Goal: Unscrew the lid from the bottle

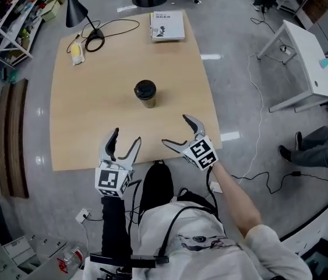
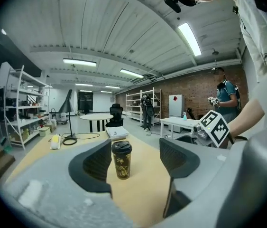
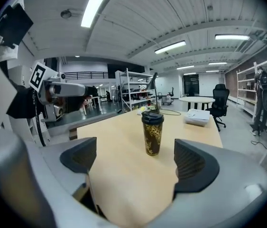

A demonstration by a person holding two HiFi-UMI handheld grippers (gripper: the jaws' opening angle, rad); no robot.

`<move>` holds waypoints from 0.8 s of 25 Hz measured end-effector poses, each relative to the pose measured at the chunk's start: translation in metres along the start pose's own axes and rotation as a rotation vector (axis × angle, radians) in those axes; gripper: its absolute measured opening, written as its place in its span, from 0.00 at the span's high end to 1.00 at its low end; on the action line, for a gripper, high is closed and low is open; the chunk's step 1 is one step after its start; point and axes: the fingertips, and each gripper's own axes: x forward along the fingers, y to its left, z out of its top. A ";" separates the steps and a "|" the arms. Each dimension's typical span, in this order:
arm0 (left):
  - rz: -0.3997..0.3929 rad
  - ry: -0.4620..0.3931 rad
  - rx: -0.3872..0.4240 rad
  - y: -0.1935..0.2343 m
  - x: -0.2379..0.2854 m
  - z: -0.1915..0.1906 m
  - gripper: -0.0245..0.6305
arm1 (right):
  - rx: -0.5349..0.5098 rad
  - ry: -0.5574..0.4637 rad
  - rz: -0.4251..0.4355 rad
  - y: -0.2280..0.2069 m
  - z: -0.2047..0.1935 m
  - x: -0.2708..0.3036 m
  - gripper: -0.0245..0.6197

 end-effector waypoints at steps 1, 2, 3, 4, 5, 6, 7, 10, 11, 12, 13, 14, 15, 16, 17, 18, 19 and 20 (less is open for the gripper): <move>-0.016 0.016 -0.016 0.011 0.015 -0.006 0.45 | 0.008 0.021 -0.001 -0.010 -0.003 0.018 0.16; -0.034 0.035 -0.027 0.021 0.029 -0.011 0.40 | 0.023 0.041 -0.001 -0.020 -0.007 0.036 0.15; -0.053 0.054 -0.032 0.029 0.042 -0.016 0.35 | 0.040 0.062 0.000 -0.030 -0.011 0.052 0.13; -0.074 0.072 -0.030 0.037 0.053 -0.019 0.31 | 0.051 0.082 0.005 -0.039 -0.016 0.067 0.11; -0.094 0.088 -0.024 0.044 0.062 -0.023 0.27 | 0.056 0.099 0.014 -0.047 -0.020 0.082 0.09; -0.114 0.105 -0.014 0.051 0.070 -0.027 0.24 | 0.055 0.110 0.026 -0.053 -0.022 0.097 0.07; -0.135 0.122 -0.004 0.057 0.076 -0.032 0.23 | 0.050 0.114 0.042 -0.056 -0.024 0.111 0.05; -0.197 0.178 0.021 0.065 0.088 -0.043 0.23 | -0.003 0.091 0.112 -0.055 -0.022 0.145 0.05; -0.208 0.192 0.025 0.067 0.092 -0.046 0.23 | -0.031 0.070 0.133 -0.053 -0.018 0.154 0.05; -0.211 0.201 0.024 0.070 0.095 -0.047 0.23 | -0.060 0.043 0.150 -0.050 -0.013 0.162 0.05; -0.207 0.207 0.018 0.073 0.098 -0.049 0.23 | -0.089 0.013 0.164 -0.048 -0.006 0.171 0.05; -0.200 0.212 0.013 0.077 0.101 -0.050 0.24 | -0.114 -0.019 0.174 -0.045 0.000 0.178 0.05; -0.193 0.215 0.008 0.080 0.102 -0.051 0.24 | -0.134 -0.050 0.182 -0.043 0.006 0.185 0.05; -0.187 0.220 0.002 0.081 0.102 -0.053 0.24 | -0.145 -0.079 0.186 -0.041 0.012 0.189 0.05; -0.181 0.228 -0.007 0.082 0.101 -0.056 0.24 | -0.148 -0.101 0.182 -0.041 0.017 0.193 0.05; -0.174 0.238 -0.015 0.084 0.099 -0.058 0.24 | -0.148 -0.115 0.169 -0.041 0.020 0.195 0.08; -0.168 0.247 -0.018 0.085 0.098 -0.061 0.24 | -0.153 -0.126 0.152 -0.043 0.022 0.198 0.15; -0.162 0.256 -0.015 0.087 0.096 -0.064 0.24 | -0.162 -0.139 0.137 -0.046 0.020 0.199 0.21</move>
